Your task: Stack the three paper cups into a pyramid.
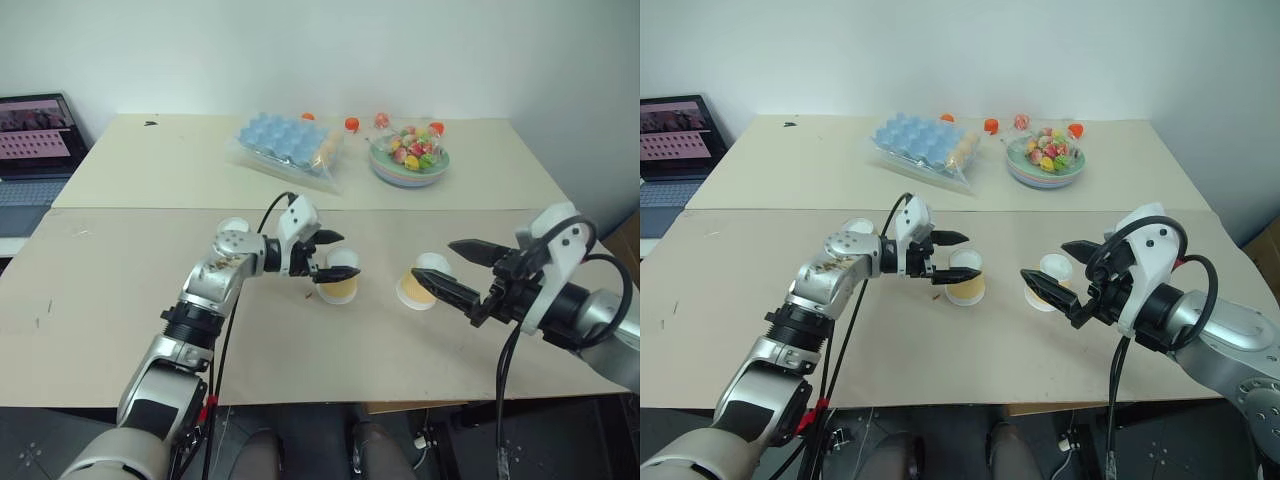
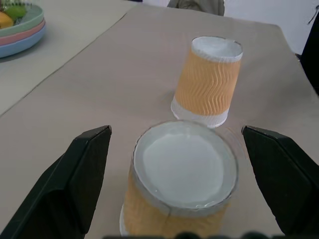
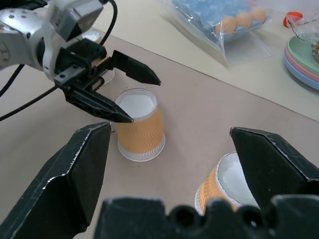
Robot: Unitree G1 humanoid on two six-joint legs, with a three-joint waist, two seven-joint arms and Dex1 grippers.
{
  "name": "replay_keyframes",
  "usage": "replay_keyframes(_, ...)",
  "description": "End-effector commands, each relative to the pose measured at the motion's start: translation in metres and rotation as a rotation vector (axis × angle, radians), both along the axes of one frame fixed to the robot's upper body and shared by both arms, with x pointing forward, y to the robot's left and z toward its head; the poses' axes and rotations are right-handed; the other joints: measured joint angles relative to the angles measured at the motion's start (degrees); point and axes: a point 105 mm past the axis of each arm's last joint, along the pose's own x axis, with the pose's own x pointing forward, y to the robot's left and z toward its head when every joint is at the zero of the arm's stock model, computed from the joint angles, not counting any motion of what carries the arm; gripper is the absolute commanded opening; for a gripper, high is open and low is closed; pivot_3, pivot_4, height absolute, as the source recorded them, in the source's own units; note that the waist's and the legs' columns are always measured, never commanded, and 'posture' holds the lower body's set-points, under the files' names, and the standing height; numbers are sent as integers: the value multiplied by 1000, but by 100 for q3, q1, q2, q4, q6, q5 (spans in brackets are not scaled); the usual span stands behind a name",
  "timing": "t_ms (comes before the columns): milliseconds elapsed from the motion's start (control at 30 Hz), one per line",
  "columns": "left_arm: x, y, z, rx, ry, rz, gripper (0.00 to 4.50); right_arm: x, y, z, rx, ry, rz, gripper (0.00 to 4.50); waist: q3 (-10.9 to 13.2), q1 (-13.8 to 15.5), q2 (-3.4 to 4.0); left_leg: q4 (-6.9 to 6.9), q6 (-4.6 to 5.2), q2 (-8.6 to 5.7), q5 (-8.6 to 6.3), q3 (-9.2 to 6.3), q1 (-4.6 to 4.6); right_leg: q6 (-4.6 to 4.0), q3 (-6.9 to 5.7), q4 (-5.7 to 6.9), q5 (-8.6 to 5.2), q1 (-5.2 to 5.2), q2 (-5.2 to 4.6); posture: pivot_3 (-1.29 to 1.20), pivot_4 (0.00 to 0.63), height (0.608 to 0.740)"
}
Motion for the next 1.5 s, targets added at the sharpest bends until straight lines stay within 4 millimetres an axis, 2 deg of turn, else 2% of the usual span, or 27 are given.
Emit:
replay_keyframes(33, -2, -5, 50, -65, -120, -21, 4469, 0, 2, 13, 5, -62, 16, 4500, 0, 2, 0, 1, 0, 0, 0, 0, 1, 0, 1, 1, 0, 0, 0, 0, 150, 740)
replay_keyframes(167, 10, 0, 105, -158, -195, 60, 4469, 2, 3, 12, 8, -58, 32, 4500, 0, -9, 0, 2, 0, 0, 0, 0, 3, 2, 0, 1, -1, 3, 1, 0, 150, 740)
replay_keyframes(233, 24, 17, 124, -185, -225, 174, 4469, 3, 4, 12, 8, -56, 41, 4500, 0, -24, 0, 2, 0, 0, 0, 0, 3, 3, 1, 1, -1, 2, 1, 0, 150, 740)
replay_keyframes(267, 35, 33, 131, -184, -245, 276, 4469, 4, 5, 12, 8, -55, 47, 4500, 0, -32, 0, 2, 1, 0, -1, 0, 3, 3, 1, -1, -1, 2, 2, 0, 150, 740)
replay_keyframes(367, 53, 69, 138, -169, -271, 481, 4469, 6, 5, 11, 6, -49, 58, 4500, -1, -93, 2, 2, 7, 0, -4, 1, 7, 3, 4, 1, -1, 2, 3, 0, 150, 740)
replay_keyframes(433, 61, 103, 139, -161, -288, 643, 4469, 8, 6, 11, 2, -42, 76, 4500, -1, -118, 2, 2, 7, 1, -4, 0, 9, 3, 4, 8, -1, 1, 4, 0, 150, 740)
replay_keyframes(467, 63, 119, 138, -157, -292, 716, 4469, 9, 7, 11, -2, -40, 88, 4500, -1, -124, 2, 2, 7, 2, -4, 0, 9, 3, 3, 7, -1, 1, 3, 0, 150, 740)
replay_keyframes(533, 63, 136, 137, -150, -296, 795, 4469, 10, 7, 12, -7, -37, 102, 4500, -1, -126, 2, 3, 7, 2, -4, 0, 7, 3, 4, 7, -1, 1, 3, 0, 150, 740)
replay_keyframes(633, 52, 172, 122, -140, -283, 927, 4469, 12, 9, 14, -15, -30, 138, 4500, -1, -118, 2, 3, 7, 2, -4, -2, 0, -3, -1, 4, 3, -4, -1, 0, 150, 740)
replay_keyframes(767, 31, 189, 90, -125, -247, 981, 4469, 13, 11, 15, -21, -16, 175, 4500, -1, -128, 3, 3, 6, -1, -5, 1, -2, -27, 1, 4, 20, -6, -10, 0, 150, 740)
replay_keyframes(867, 17, 179, 70, -130, -216, 936, 4469, 16, 14, 15, -25, -5, 208, 4500, -1, -66, 1, 8, 6, -1, -5, -2, -5, -28, -8, 3, 22, -6, -12, 0, 150, 740)
replay_keyframes(1100, -7, 174, 61, -164, -220, 861, 4469, 21, 18, 16, -40, -4, 247, 4500, -1, 7, 1, 17, 6, -1, -5, -2, -5, -26, -10, 3, 20, -3, -10, 0, 150, 740)
replay_keyframes(1267, -19, 188, 32, -120, -222, 864, 4469, 19, 19, 15, -45, 7, 269, 4500, -1, -27, 1, 14, 8, 2, -6, 4, -2, -29, -6, 2, 22, -5, -8, 0, 150, 740)
replay_keyframes(1500, -23, 195, 4, -99, -194, 867, 4469, 17, 17, 17, -54, 7, 270, 4500, -1, 14, 1, 15, 8, 2, -6, 5, 3, -20, -6, 3, 16, 0, -8, 0, 150, 740)
